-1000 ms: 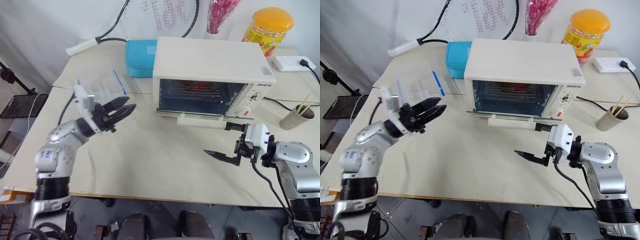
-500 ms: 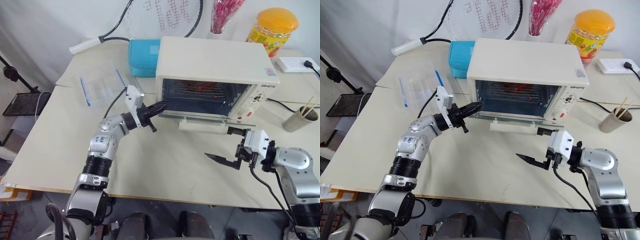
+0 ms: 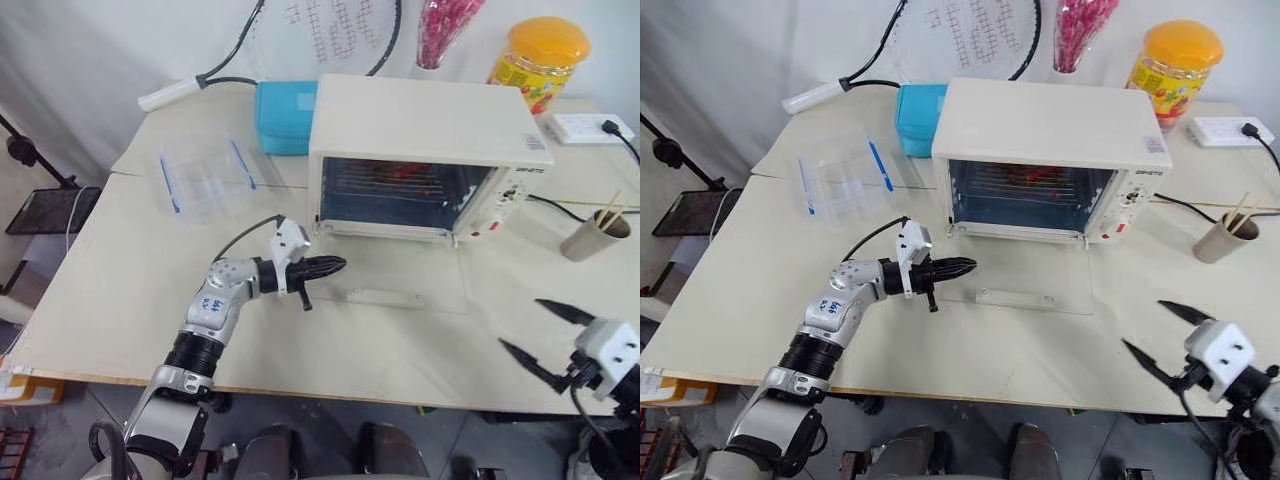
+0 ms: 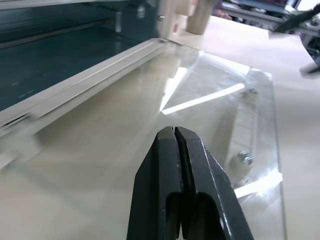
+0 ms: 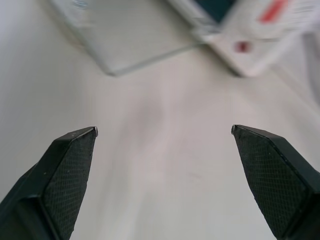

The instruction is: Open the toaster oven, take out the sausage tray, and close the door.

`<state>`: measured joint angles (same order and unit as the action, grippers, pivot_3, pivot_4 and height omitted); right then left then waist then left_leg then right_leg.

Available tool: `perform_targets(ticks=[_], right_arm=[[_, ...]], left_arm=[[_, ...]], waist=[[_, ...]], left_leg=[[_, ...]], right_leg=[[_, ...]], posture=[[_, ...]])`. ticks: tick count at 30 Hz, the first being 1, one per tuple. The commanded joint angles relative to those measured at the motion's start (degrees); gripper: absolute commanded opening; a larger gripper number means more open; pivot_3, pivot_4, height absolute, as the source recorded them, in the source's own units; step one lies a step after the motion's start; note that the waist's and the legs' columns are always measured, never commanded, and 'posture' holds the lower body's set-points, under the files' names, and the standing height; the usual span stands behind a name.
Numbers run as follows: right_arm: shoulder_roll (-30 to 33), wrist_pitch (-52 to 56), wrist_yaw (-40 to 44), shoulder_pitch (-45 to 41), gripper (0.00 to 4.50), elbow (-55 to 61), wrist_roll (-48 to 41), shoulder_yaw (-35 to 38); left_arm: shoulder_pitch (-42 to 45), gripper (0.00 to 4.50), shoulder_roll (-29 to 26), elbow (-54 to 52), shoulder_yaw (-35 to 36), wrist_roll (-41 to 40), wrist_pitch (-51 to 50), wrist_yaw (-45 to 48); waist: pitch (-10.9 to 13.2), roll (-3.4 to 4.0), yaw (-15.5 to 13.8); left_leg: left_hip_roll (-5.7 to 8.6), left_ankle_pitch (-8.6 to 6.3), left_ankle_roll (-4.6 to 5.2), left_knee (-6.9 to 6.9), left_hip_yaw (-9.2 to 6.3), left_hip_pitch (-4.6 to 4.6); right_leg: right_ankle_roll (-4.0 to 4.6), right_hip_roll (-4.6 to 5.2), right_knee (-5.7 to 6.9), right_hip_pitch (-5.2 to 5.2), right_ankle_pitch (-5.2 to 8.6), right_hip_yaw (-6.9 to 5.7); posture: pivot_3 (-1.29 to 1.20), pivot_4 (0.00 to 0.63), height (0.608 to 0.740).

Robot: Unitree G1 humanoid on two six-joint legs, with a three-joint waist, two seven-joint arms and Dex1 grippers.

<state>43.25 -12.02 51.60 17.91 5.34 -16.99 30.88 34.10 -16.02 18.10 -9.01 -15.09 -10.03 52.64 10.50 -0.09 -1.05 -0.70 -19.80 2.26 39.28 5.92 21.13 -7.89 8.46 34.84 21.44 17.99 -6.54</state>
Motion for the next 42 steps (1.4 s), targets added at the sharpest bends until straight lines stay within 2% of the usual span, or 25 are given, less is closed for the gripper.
perform_targets(ticks=[1, 4, 7, 10, 16, 23, 26, 34, 37, 38, 42], right_arm=[[2.4, 3.7, -4.2, -5.1, 4.5, 4.7, 1.7, -0.5], [2.4, 7.6, -6.5, -13.1, 4.5, 9.4, 5.0, -8.9], [0.6, 12.5, -11.5, -22.4, 4.5, 10.6, 13.7, -18.5], [-2.9, 11.8, -15.4, -31.9, 4.5, 7.5, 20.8, -27.0], [-10.2, 7.8, -27.5, -49.1, 4.5, -9.4, 38.2, -39.7], [-16.2, 4.6, -39.4, -62.3, 4.5, -28.5, 47.7, -46.7], [-16.9, 2.6, -43.2, -65.2, 3.95, -33.1, 50.6, -48.8], [-16.8, -0.1, -48.8, -66.7, 1.29, -35.8, 54.0, -50.3], [-17.0, -0.6, -49.5, -66.5, 0.24, -35.8, 54.3, -50.3], [-17.2, -0.5, -49.8, -66.5, 0.01, -35.4, 54.3, -50.1], [-17.8, -0.6, -50.0, -66.7, 0.01, -33.4, 54.8, -49.6]], left_arm=[[-1.7, 0.04, 0.2, -3.3, 0.9, -0.3, 0.1, -0.9], [-3.6, 0.04, 0.4, -5.6, 3.1, -2.0, -0.3, -2.2], [-6.9, 0.58, 0.2, -11.4, 5.0, -5.2, -1.2, -1.7], [-10.1, 1.58, -0.6, -17.8, 7.5, -7.8, -2.4, -2.6], [-16.3, 3.23, -3.7, -28.4, 12.2, -10.3, -3.9, -6.1], [-19.7, 3.23, -5.6, -34.1, 14.0, -11.6, -6.5, -9.5], [-19.7, 3.25, -5.5, -34.6, 13.4, -11.6, -6.7, -10.2], [-16.9, 3.25, -5.2, -32.1, 12.7, -11.4, -6.0, -9.9], [-13.0, 3.25, -4.0, -28.3, 12.2, -11.4, -5.5, -9.4], [-10.8, 3.25, -2.7, -25.6, 12.4, -11.5, -5.0, -10.1], [-2.6, 3.25, -0.3, -14.5, 11.7, -9.1, -0.6, -8.6]], waist=[[0.0, 0.04, 0.5], [0.0, 0.04, 0.6], [0.0, 0.04, 1.1], [0.0, 0.03, 0.9], [0.0, 0.03, 1.2], [0.0, 0.03, 1.5], [0.0, 0.03, 1.6], [0.0, 0.03, 2.3], [0.0, 0.03, 2.7], [0.0, 0.01, 2.6], [0.0, -0.02, 2.7]], left_leg=[[-0.03, 0.01, -0.01, 0.0, 0.03, -0.01], [-0.05, 0.02, -0.04, -0.01, -0.05, 0.03], [-0.03, 0.02, -0.04, 0.0, -0.06, 0.07], [-0.01, 0.02, -0.04, 0.0, -0.12, 0.15], [0.11, 0.04, -0.02, 0.01, -0.31, 0.24], [0.09, 0.04, -0.03, 0.01, -0.44, 0.35], [0.09, 0.05, -0.03, 0.01, -0.46, 0.35], [0.08, 0.06, -0.06, -0.01, -0.46, 0.36], [0.08, 0.07, -0.07, -0.01, -0.46, 0.36], [0.07, 0.07, -0.08, -0.02, -0.46, 0.36], [0.08, 0.14, -0.09, -0.01, -0.49, 0.38]], right_leg=[[0.01, 0.0, 0.02, 0.02, 0.0, 0.04], [0.03, 0.0, 0.11, 0.07, 0.0, 0.02], [0.03, 0.01, 0.13, 0.11, 0.0, 0.0], [0.03, 0.04, 0.11, 0.14, 0.0, -0.05], [0.04, 0.1, 0.12, 0.13, 0.01, -0.19], [0.05, 0.08, 0.09, 0.13, 0.01, -0.32], [0.05, 0.08, 0.12, 0.13, 0.02, -0.33], [0.06, 0.06, 0.11, 0.13, 0.02, -0.33], [0.06, 0.05, 0.11, 0.13, 0.02, -0.33], [0.06, 0.03, 0.1, 0.13, 0.02, -0.34], [0.06, 0.03, 0.11, 0.1, 0.02, -0.36]], posture=[[0.0, 0.15, 0.74], [0.0, 0.15, 0.74], [0.0, 0.15, 0.74], [0.0, 0.15, 0.74], [0.0, 0.15, 0.74], [0.0, 0.15, 0.74], [0.0, 0.15, 0.74], [0.0, 0.15, 0.74], [0.0, 0.15, 0.74], [0.0, 0.15, 0.74], [0.0, 0.15, 0.74]])
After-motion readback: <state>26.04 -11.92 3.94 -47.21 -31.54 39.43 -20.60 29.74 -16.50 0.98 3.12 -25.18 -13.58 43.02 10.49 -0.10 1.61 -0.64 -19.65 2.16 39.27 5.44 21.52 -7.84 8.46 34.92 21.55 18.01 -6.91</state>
